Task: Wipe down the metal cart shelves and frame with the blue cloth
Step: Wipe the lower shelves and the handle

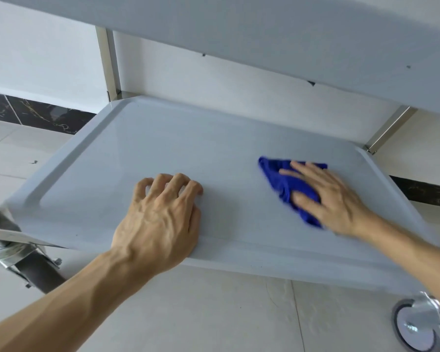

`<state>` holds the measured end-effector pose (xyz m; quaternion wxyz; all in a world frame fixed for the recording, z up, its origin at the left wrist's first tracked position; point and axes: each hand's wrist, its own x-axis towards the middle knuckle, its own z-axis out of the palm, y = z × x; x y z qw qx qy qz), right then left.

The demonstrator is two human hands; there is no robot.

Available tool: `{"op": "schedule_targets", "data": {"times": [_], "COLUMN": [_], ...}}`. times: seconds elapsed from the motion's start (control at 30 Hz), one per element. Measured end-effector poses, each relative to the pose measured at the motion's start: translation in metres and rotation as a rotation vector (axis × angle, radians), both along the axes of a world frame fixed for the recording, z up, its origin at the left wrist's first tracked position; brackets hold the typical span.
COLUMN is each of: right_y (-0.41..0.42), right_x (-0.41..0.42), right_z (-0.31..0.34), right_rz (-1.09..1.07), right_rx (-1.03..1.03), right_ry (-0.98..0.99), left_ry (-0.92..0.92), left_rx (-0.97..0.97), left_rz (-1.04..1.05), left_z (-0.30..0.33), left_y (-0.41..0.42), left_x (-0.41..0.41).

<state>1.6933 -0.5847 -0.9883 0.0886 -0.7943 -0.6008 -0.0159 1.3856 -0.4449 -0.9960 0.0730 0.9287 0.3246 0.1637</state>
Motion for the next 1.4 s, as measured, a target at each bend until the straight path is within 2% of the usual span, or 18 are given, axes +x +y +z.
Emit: {"op": "schedule_targets", "data": {"times": [0.13, 0.2, 0.3, 0.4, 0.47, 0.57, 0.63, 0.77, 0.83, 0.9, 0.97, 1.13, 1.23, 1.4], "right_y": [0.086, 0.115, 0.113, 0.055, 0.010, -0.024, -0.018, 0.048, 0.097, 0.142, 0.173, 0.188, 0.137, -0.011], "right_x": [0.018, -0.004, -0.052, -0.090, -0.095, -0.056, -0.022, 0.034, 0.037, 0.027, 0.005, -0.061, -0.076, -0.048], "right_z": [-0.007, -0.011, -0.013, -0.008, -0.007, -0.001, 0.002, 0.002, 0.002, -0.001, -0.007, -0.012, -0.009, -0.010], "right_rz": [-0.454, -0.512, -0.288, 0.060, 0.247, 0.295, 0.138, -0.362, -0.584, -0.700, -0.606, -0.122, 0.056, 0.255], "right_rx": [-0.049, -0.089, -0.110, -0.085, -0.069, -0.073, -0.061, 0.057, 0.024, -0.048, -0.065, -0.049, -0.064, -0.002], "right_ry": [-0.047, -0.007, -0.047, -0.076, -0.027, 0.020, 0.032, -0.001, 0.031, 0.041, 0.008, -0.029, -0.047, -0.026], "left_ry": [0.023, 0.025, 0.008, -0.006, -0.012, -0.003, 0.001, 0.006, 0.012, 0.023, 0.030, 0.026, 0.015, 0.004], "left_rx": [-0.014, -0.008, -0.016, -0.008, -0.001, -0.005, 0.006, 0.033, 0.035, 0.030, 0.034, 0.028, 0.026, 0.035], "left_rz": [-0.009, -0.012, -0.002, -0.002, 0.003, 0.001, -0.013, -0.028, -0.033, -0.037, -0.039, -0.031, -0.029, -0.025], "left_z": [0.002, 0.004, 0.004, 0.002, 0.001, 0.001, 0.001, 0.002, 0.001, 0.002, 0.002, 0.005, 0.005, 0.003], "left_y": [0.000, 0.000, 0.000, -0.001, -0.002, -0.002, -0.002, -0.001, -0.001, 0.000, 0.001, 0.000, -0.001, -0.001], "left_x": [0.000, 0.000, -0.001, -0.002, -0.002, -0.001, 0.000, -0.001, 0.000, 0.001, 0.001, 0.000, -0.002, -0.001]}}
